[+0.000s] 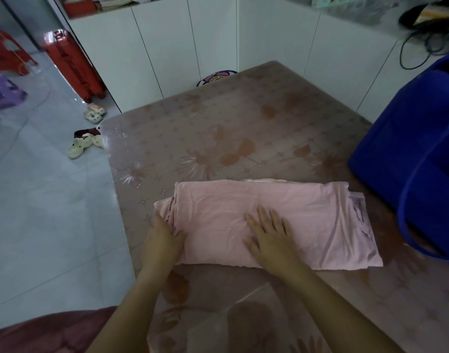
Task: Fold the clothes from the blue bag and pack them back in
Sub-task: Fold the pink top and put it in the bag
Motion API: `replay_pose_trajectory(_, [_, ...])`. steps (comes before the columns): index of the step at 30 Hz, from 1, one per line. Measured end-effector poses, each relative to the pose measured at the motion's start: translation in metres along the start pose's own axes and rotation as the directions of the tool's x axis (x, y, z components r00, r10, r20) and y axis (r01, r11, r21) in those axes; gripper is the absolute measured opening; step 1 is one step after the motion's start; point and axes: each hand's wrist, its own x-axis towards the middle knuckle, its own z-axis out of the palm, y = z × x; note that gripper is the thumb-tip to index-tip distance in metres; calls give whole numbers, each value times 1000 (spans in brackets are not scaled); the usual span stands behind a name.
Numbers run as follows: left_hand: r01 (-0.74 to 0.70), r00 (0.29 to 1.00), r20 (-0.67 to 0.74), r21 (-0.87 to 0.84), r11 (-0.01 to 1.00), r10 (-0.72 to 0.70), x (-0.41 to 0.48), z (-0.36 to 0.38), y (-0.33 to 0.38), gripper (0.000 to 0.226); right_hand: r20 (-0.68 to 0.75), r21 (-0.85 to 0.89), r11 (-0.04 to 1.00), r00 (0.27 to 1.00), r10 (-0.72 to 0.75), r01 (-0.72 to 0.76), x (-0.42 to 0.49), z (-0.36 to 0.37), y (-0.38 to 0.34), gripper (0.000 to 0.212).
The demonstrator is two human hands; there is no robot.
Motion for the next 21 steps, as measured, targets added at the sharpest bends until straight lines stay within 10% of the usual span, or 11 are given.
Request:
replay_pose_trajectory(8, [-188, 982, -22, -90, 978, 186, -11, -10, 31, 75, 41, -9, 1000, 999, -14, 14, -29, -2, 27, 87])
replay_pose_trajectory(11, [-271, 963, -22, -24, 962, 270, -26, -8, 69, 83, 98, 292, 953, 994, 52, -78, -42, -29, 32, 74])
replay_pose_trajectory(16, [-452, 891, -17, 48, 891, 453, -62, 14, 152, 78, 75, 873, 445, 958, 277, -197, -42, -66, 46, 53])
replay_pose_trajectory(21, [-689, 696, 201, -79, 720, 689, -116, 71, 210, 88, 225, 963, 45, 881, 416, -267, -29, -97, 79, 84])
